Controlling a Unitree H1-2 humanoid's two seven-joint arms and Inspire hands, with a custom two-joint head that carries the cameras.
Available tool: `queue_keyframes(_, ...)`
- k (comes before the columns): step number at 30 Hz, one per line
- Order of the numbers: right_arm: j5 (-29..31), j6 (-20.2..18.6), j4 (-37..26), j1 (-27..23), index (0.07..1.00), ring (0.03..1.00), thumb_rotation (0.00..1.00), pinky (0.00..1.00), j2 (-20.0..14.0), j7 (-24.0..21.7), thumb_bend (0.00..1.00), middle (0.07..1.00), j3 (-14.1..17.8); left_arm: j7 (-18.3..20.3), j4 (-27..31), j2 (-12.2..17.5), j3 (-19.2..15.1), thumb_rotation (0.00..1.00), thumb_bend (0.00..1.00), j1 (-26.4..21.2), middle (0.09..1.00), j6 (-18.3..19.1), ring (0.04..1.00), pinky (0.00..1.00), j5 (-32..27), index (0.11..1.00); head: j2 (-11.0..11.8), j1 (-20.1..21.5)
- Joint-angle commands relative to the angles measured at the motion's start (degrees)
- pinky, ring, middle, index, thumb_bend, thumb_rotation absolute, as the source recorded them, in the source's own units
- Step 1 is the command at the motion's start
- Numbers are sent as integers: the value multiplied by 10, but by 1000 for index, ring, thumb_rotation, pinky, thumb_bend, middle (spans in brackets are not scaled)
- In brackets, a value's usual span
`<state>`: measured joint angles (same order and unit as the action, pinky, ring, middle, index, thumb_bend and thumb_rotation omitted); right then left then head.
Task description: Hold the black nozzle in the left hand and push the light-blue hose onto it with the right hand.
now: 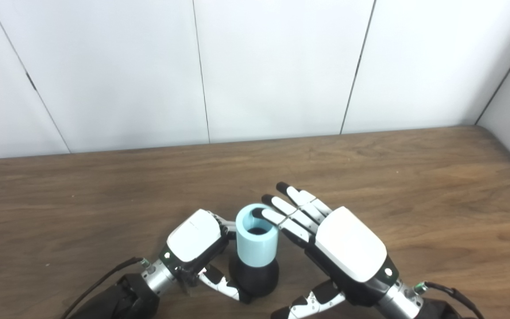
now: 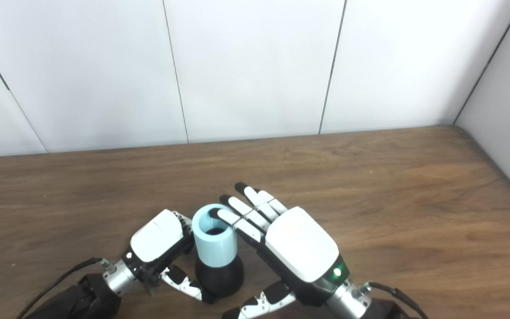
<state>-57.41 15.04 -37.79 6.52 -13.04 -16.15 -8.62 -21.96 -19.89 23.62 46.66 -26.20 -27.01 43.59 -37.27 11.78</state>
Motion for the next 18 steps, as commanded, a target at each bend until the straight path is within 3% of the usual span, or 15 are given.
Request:
queue_keyframes(1, 8, -12, -26, -11, 976, 1000, 791, 952, 6, -10, 838, 996, 5, -8, -47, -35, 36, 0, 525, 66, 472, 1, 192, 134, -5, 480, -1, 0)
queue_keyframes(8, 0, -27, -37, -16, 1000, 1000, 840, 941, 19, -42, 872, 1000, 1, -6, -49, -37, 34, 0, 525, 65, 471, 1, 192, 133, -2, 481, 1, 0)
queue_keyframes(18, 16, -10, -47, -22, 1000, 1000, 815, 942, 29, -19, 880, 1000, -2, -3, -49, -37, 34, 0, 525, 64, 471, 1, 193, 135, -5, 481, 1, 0)
